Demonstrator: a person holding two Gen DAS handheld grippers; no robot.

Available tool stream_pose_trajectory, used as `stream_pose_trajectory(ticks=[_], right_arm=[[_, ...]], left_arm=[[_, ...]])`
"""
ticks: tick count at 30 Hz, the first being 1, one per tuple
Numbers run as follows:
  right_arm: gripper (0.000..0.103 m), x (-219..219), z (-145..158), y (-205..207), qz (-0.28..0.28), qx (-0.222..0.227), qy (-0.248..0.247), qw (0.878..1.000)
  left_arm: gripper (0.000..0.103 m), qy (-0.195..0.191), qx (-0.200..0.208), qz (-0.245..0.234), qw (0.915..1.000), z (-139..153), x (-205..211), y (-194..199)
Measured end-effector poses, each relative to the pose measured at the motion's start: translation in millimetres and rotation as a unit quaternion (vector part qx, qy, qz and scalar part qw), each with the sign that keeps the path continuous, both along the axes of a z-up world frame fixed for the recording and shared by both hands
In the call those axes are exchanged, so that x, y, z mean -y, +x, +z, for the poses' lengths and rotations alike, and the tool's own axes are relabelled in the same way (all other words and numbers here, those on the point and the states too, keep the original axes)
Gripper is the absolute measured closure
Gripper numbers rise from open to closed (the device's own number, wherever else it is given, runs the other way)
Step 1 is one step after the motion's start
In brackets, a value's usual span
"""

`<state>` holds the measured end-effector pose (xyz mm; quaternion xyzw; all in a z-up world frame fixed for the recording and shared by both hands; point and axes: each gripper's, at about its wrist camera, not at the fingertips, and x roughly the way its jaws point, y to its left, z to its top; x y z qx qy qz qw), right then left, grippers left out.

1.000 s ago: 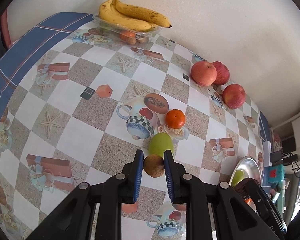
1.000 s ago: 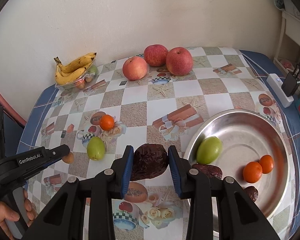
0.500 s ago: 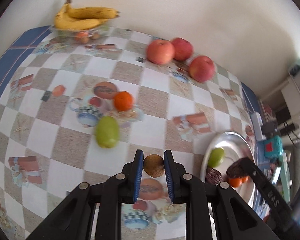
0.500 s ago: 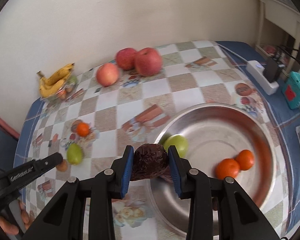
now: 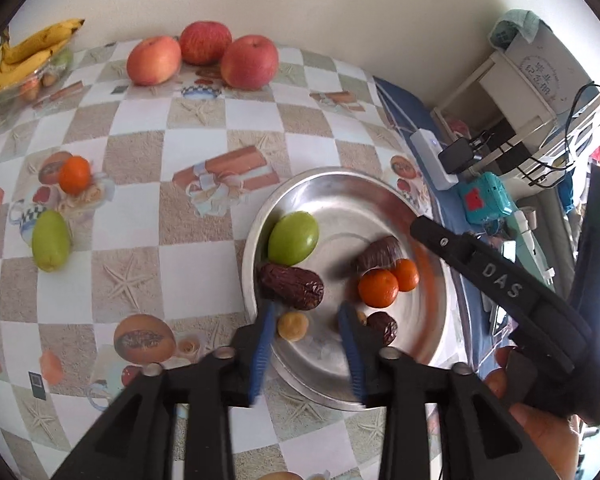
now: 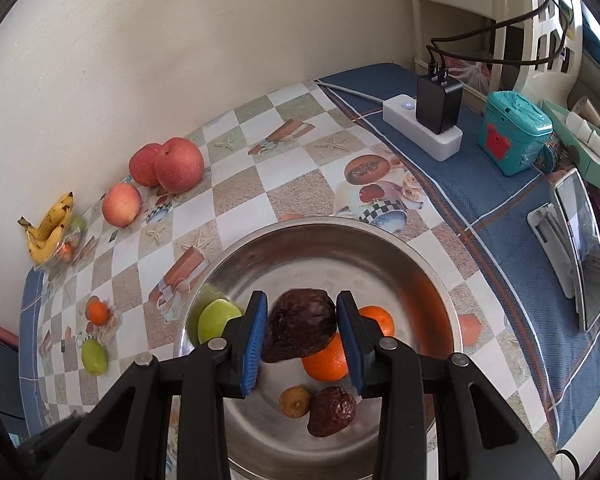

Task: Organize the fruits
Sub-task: 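Open the left gripper over the plate while the right gripper releases the date into it, then grasp the green pear with the left gripper while the right gripper grasps the last tangerine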

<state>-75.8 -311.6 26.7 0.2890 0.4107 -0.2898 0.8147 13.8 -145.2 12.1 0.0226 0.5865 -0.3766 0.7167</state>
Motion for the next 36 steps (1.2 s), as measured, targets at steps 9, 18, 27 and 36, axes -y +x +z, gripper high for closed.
stream_pose_trajectory(ticks=[9, 18, 27, 36], right_arm=[[0.051, -5.9, -5.3, 6.7, 0.013, -0.021, -0.008, 1.000], [0.011, -21.2, -26.1, 21.1, 0.050, -0.063, -0.021, 0.997], [0.008, -47.1, -18.5, 41.6, 0.098, -0.025, -0.027, 0.994], [0.008, -91.7, -5.5, 84.1, 0.157, 0.013, -0.036, 0.987]], left_arm=[[0.021, 0.062, -0.007, 0.086, 0.9943, -23.1, -34.1, 30.6], [0.000, 0.135, 0.018, 0.203, 0.9697, -44.0, -90.7, 68.0], [0.000, 0.081, 0.002, 0.296, 0.9518, -47.4, -157.2, 112.1], [0.017, 0.029, -0.022, 0.286, 0.9576, -61.6, -167.0, 137.1]])
